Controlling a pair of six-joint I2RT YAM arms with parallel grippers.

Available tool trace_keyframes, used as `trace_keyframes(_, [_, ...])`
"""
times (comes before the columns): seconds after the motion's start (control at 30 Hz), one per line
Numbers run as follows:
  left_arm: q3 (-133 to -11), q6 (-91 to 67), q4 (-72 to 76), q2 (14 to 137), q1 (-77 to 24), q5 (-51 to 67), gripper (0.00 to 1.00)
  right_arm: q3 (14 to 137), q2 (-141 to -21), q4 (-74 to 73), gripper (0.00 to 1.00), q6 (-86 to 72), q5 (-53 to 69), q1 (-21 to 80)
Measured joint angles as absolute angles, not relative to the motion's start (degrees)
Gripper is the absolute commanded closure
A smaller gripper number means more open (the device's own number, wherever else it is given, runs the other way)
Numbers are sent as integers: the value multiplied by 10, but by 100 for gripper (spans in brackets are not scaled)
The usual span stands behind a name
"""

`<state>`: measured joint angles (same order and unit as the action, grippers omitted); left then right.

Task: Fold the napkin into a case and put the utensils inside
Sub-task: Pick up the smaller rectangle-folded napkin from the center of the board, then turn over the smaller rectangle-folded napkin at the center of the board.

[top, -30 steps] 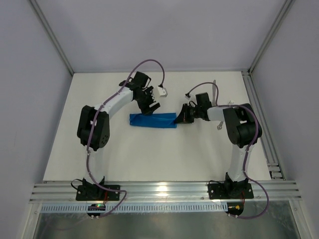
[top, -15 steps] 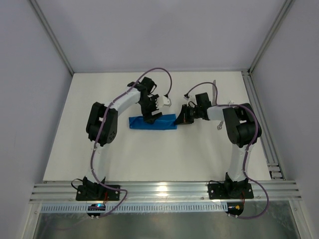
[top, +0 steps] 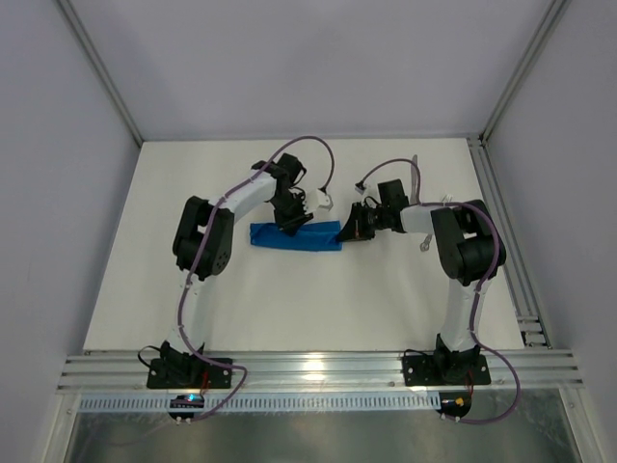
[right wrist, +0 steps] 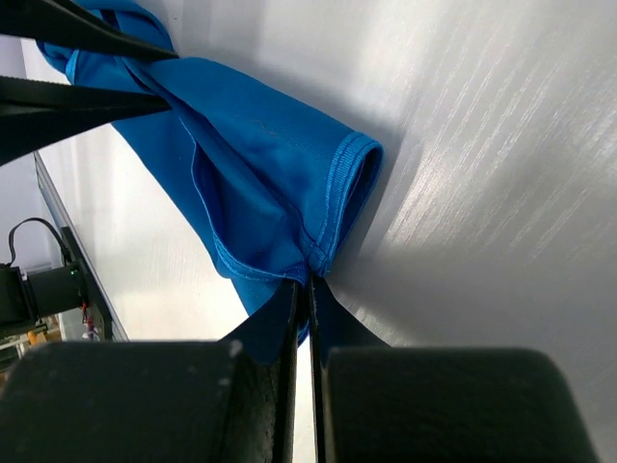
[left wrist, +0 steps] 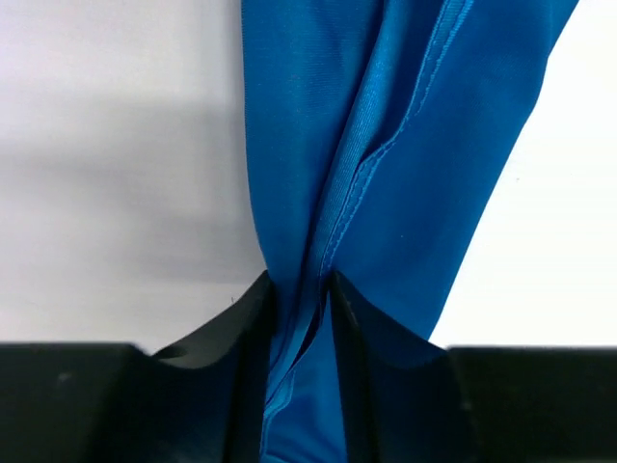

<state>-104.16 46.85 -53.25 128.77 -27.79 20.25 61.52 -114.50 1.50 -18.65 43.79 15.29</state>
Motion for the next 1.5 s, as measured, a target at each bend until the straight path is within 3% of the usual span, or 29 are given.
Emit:
trace_keyframes(0.07, [-1042, 469, -536, 1288, -278, 207, 81, 615, -1145, 14, 96, -184, 439, 153])
trace_keyframes(0.13, [-1042, 470, -538, 1288, -278, 211, 99, 615, -1145, 14, 96, -182, 441, 153])
trace_keyframes(0.23, [-1043, 472, -541, 1288, -278, 216, 100, 616, -1145, 11, 93, -179, 442, 153])
trace_keyframes(0.33, [-1042, 472, -540, 1287, -278, 218, 100, 617, -1145, 10, 76, -173, 442, 153])
trace_keyframes(0.37, [-1040, 471, -538, 1286, -278, 219, 100, 618, -1145, 8, 65, -169, 443, 153])
trace_keyframes(0.43, [-1024, 470, -525, 1275, -278, 219, 100, 622, -1140, 0, 54, -163, 452, 153])
trace_keyframes(0.53, [-986, 469, -497, 1251, -278, 216, 100, 624, -1122, -18, 29, -141, 448, 153])
trace_keyframes(0.57, [-971, 469, -490, 1240, -278, 212, 100, 625, -1114, -26, 1, -136, 445, 153])
trace_keyframes(0.93, [-844, 450, -351, 1108, -293, 124, 100, 603, -944, -34, 1, -83, 358, 147])
trace_keyframes(1.2, [-782, 437, -206, 1054, -297, -59, 100, 507, -794, 65, 1, -74, 284, 147])
trace_keyframes(1.5, [-641, 547, 190, 1087, -319, -296, 100, 478, -747, 107, 1, -77, 253, 146])
